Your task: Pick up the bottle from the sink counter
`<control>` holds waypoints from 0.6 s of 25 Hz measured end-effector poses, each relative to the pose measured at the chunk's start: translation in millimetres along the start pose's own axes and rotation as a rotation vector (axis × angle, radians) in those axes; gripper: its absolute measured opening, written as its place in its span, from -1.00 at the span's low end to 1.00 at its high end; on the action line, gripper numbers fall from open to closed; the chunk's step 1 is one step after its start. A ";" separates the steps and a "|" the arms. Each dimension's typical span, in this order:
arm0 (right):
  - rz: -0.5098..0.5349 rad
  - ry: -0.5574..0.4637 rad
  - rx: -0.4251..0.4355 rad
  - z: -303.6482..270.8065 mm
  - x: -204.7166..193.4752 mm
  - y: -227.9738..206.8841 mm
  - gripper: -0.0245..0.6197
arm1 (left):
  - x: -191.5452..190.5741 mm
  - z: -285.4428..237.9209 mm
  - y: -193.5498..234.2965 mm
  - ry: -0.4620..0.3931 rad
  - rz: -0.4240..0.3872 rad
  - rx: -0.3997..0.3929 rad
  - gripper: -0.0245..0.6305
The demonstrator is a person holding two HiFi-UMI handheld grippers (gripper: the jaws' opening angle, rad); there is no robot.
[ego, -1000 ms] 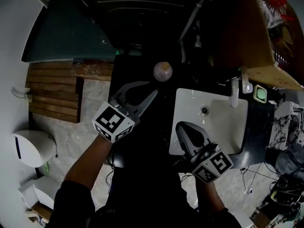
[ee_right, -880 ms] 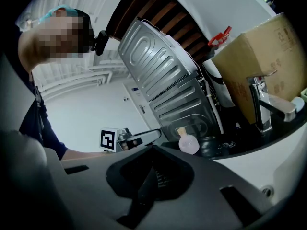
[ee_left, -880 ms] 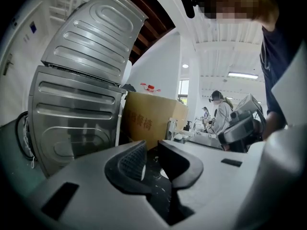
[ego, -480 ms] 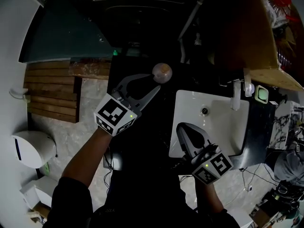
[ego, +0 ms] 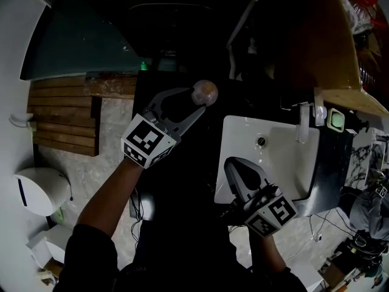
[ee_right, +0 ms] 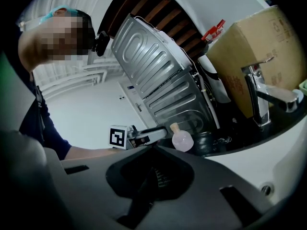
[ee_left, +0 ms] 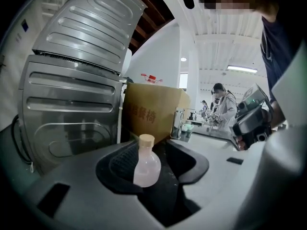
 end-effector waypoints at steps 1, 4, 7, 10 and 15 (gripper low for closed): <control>0.005 0.008 -0.003 0.4 -1.8 -1.8 -0.86 | -1.2 -1.5 1.5 0.001 0.001 0.001 -0.41; 0.011 0.020 -0.006 0.5 -4.9 -6.0 -0.86 | -4.9 -6.4 5.1 0.002 0.004 0.003 -0.37; 0.008 0.025 -0.007 -0.7 -5.5 -8.3 -0.86 | -7.3 -11.8 6.2 0.004 0.004 -0.004 -0.34; 0.002 0.030 -0.011 -1.5 -6.6 -11.1 -0.86 | -10.0 -17.7 7.3 0.011 0.005 -0.014 -0.33; -0.008 0.031 -0.016 -1.9 -8.4 -15.9 -0.86 | -12.7 -28.0 8.0 0.025 -0.018 -0.032 -0.29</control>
Point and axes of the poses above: the fingertips, and each gripper's own axes: z backward along the fingers, y to its left, x out of its top, the point moved 1 cm from there along z, backward along the fingers, and after that the axes turned 9 degrees about -y, right-handed, at the moved point
